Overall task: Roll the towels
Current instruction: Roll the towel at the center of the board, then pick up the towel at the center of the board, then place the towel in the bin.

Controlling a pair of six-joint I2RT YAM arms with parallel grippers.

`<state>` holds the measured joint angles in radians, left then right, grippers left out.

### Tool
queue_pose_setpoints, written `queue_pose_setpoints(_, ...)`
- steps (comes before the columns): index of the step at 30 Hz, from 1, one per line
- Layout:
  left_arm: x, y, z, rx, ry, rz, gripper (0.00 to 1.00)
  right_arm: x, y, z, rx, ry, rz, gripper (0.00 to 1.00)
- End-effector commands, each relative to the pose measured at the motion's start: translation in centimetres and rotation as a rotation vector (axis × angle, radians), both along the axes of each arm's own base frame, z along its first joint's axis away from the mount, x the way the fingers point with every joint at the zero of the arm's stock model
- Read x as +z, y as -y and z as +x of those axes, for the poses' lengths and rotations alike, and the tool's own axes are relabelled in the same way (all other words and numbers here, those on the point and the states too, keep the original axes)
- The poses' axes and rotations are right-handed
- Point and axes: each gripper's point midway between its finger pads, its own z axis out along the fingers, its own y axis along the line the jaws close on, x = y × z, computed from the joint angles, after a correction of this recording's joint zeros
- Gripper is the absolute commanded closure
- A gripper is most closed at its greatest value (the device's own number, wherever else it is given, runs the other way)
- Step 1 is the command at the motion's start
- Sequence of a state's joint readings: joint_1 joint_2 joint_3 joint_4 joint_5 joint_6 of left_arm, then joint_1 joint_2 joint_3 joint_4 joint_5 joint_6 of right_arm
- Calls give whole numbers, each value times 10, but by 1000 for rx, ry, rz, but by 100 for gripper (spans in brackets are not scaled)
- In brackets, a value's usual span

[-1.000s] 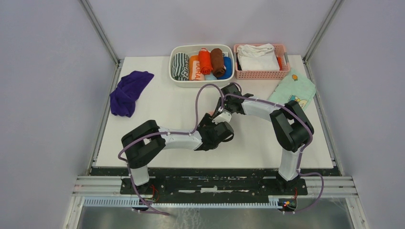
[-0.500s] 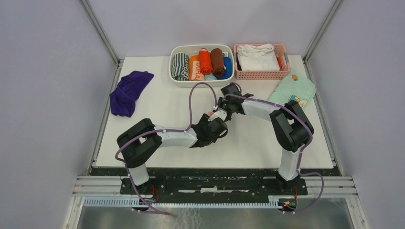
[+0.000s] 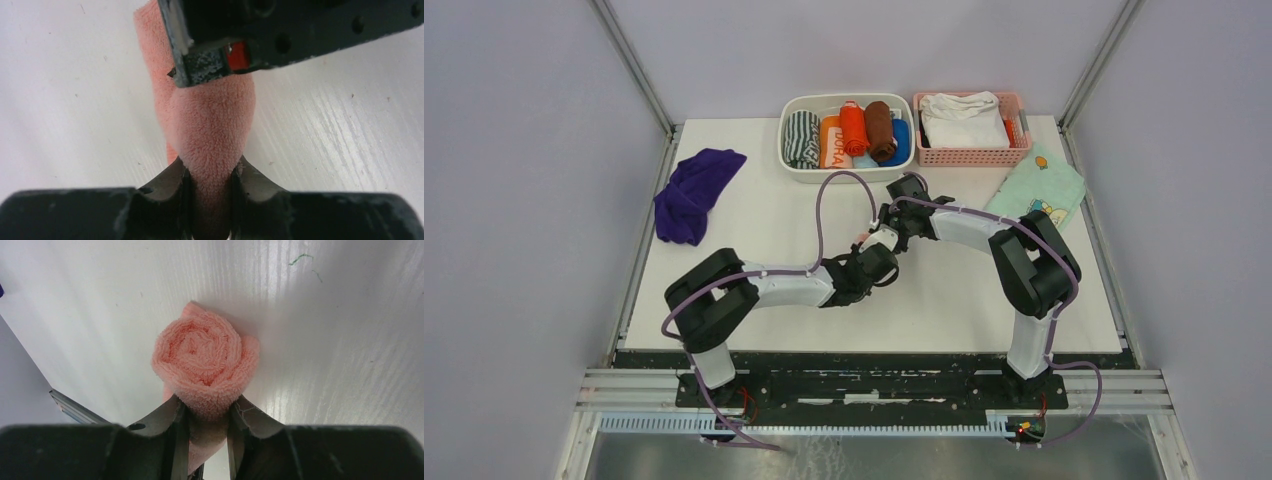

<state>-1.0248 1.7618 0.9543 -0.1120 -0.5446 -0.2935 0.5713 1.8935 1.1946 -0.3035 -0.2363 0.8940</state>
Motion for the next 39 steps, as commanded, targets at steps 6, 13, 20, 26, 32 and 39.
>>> queue_pose_setpoints(6,46,-2,15,54,54,-114,97,30,-13,9,92,79,54,53)
queue_pose_setpoints(13,71,-28,34,143,84,-122,97,92,8,25,82,177,121,35)
queue_pose_setpoints(20,123,-75,87,298,188,-119,97,123,71,29,-13,262,111,25)
queue_pose_setpoints(26,189,-110,142,432,324,-125,97,127,110,19,-22,322,-7,19)
queue_pose_setpoints(32,229,-149,202,569,460,-25,97,114,125,8,-27,315,-35,19)
queue_pose_setpoints(39,235,-166,267,660,544,82,97,104,138,0,-42,294,-42,18)
